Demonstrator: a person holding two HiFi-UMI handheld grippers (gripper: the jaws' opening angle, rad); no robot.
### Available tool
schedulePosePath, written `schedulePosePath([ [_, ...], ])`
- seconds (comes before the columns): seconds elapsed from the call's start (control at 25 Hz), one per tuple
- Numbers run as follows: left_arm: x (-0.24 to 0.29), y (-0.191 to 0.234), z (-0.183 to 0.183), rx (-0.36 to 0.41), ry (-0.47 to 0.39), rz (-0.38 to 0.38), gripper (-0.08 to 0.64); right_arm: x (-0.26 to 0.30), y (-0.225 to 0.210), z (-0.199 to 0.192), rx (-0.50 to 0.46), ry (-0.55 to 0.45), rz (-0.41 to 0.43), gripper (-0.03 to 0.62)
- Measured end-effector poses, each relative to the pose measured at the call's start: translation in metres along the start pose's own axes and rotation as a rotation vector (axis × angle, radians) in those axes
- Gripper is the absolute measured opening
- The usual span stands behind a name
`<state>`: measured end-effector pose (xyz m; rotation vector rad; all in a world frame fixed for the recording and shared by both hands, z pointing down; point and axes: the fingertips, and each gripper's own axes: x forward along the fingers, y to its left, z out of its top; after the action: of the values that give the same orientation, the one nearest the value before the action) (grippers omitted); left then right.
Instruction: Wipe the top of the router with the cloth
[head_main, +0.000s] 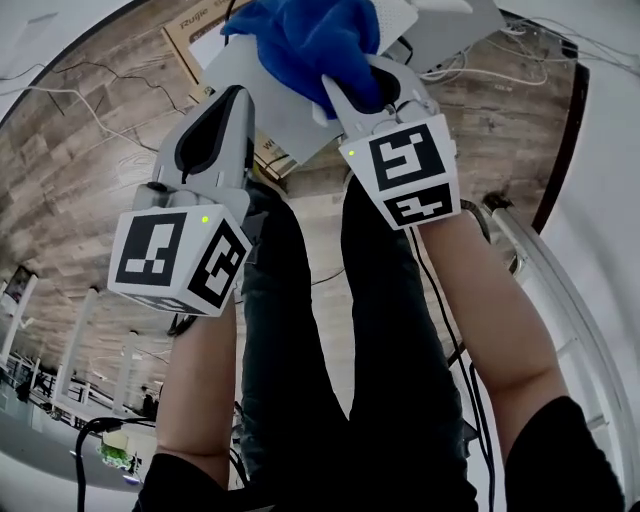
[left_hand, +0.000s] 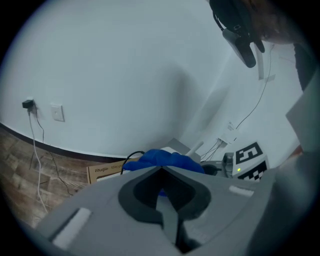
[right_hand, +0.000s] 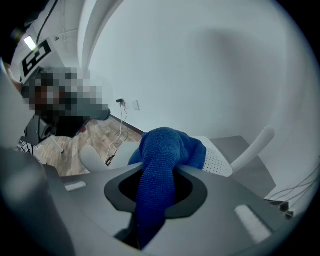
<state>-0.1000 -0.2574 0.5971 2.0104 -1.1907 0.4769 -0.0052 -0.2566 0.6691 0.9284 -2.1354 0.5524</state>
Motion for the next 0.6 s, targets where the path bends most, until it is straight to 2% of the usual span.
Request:
schedulePosePath([
  [0.08, 0.003, 0.009, -0.017, -0.012, 0.013, 0.021, 0.002, 0.002, 0.006, 0.003, 0.001, -0.007, 0.005, 0.108],
  [0.28, 0.019, 0.014, -0.051, -0.041, 0.106, 0.051, 0.002, -0.001, 0.007, 0.005, 0.007, -0.024, 0.011, 0.107],
  [0.44, 0.02, 0.003, -0.038, -0.018, 0.099, 0.064, 0.002, -0.024, 0.004, 0.024, 0.01, -0.072, 0.021, 0.107],
  [0.6, 0.007, -0.021, -0.008, 0.014, 0.073, 0.07, 0.001, -0.064, 0.001, 0.052, -0.008, -0.123, 0.027, 0.107],
])
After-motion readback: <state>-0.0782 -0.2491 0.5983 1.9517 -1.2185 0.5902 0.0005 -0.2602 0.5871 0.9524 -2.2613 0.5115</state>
